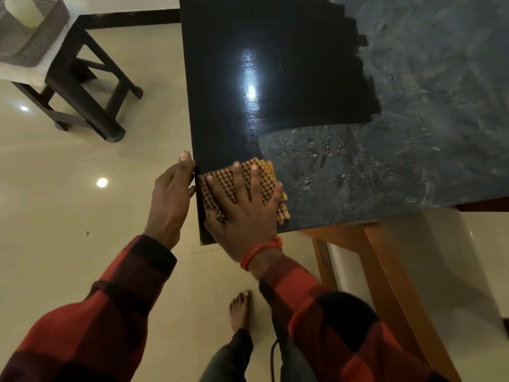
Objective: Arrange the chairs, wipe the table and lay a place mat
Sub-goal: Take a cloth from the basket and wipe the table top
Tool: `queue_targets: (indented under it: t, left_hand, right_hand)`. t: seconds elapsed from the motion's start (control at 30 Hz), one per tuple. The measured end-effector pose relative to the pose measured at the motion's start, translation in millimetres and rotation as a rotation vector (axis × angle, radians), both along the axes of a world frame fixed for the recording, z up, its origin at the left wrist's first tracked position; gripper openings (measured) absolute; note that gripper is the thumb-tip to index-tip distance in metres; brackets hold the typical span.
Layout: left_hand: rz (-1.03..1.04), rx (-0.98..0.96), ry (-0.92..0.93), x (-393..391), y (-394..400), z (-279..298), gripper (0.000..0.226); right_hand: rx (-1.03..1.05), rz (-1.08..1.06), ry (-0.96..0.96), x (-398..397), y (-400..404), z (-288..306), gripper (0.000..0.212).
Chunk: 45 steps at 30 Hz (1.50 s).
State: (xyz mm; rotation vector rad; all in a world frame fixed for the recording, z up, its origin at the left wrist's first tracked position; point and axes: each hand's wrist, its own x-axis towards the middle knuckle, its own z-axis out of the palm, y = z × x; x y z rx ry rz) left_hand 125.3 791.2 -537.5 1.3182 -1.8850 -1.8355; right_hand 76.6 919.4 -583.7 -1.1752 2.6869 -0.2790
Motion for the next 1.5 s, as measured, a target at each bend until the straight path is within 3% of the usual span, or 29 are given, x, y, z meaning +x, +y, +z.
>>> queue_targets:
  t: [0.17,0.3,0.4,0.67,0.93,1.23,1.37,1.5]
  left_hand:
    - [0.032,-0.032,-0.012,-6.0,1.9,-1.3,0.055]
    - [0.038,-0.078,-0.007,-20.6,-4.1,8.4,0.045]
    - [-0.002,-0.138,-0.019,-33.8,-7.9,13.5,0.050]
    - [-0.053,-0.306,-0.114,-74.5,5.7,12.2,0.036]
    - [0.031,-0.413,-0.139,-77.9,7.0,7.2,0.037]
    - [-0.224,-0.540,-0.229,-115.0,6.3,9.7,0.044]
    - [-0.584,-0.783,-0.209,-142.4,25.7,-0.3,0.054]
    - [-0.896,-0.886,-0.250,-174.3,50.1,-10.7,0.079]
  right_hand:
    - [0.009,-0.015,0.001,9.5,49.8,2.5,0.066]
    - [0.088,-0.111,0.022,-39.8,82.6,5.5,0.071]
    - [0.142,-0.174,0.036,-81.6,101.7,6.8,0.073]
    - [0.080,-0.246,0.058,-101.2,59.0,-1.2,0.070]
    - [-0.067,0.047,0.071,-97.2,2.5,-6.7,0.066]
    - [0.070,-0.246,0.118,-243.2,69.6,-3.5,0.074]
    - [0.129,-0.323,0.119,-278.5,108.7,-2.9,0.071]
    - [0.133,-0.316,0.101,-258.4,108.6,-3.0,0.069]
